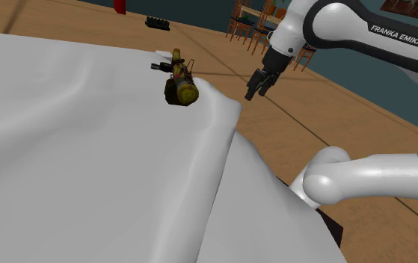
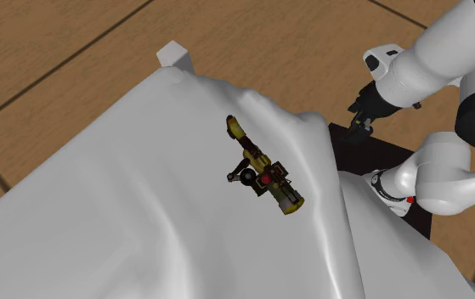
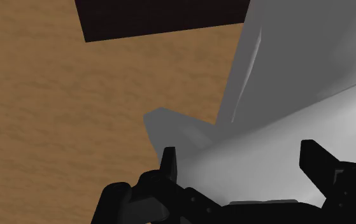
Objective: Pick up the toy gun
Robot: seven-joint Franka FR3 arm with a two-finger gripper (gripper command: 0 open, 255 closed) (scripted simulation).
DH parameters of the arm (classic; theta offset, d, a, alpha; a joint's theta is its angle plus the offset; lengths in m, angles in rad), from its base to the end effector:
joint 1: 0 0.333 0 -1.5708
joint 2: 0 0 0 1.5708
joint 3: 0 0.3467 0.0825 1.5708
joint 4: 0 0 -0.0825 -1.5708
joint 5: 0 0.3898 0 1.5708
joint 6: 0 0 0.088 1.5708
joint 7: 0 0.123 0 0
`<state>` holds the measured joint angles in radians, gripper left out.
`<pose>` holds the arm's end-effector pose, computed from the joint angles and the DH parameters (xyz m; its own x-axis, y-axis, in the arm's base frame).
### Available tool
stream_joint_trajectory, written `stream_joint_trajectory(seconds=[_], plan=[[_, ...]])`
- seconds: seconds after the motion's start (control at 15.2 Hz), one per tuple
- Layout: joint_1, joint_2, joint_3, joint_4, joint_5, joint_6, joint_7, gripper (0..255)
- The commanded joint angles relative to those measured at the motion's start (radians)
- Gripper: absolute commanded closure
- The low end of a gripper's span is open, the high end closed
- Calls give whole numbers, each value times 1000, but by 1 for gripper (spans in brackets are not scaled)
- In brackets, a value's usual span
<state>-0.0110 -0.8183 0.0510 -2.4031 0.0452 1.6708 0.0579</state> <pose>0.2922 0.0218 0.5918 0.9958 -0.0354 0.0846 -0.0345 -0.9993 -0.0129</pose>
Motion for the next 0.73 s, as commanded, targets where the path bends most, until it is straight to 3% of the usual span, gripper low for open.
stream_joint_trajectory(seconds=[0.0,0.66], plan=[[0,0,0,0,0,0,0,0],[9,376,87,351,153,-21,233,0]])
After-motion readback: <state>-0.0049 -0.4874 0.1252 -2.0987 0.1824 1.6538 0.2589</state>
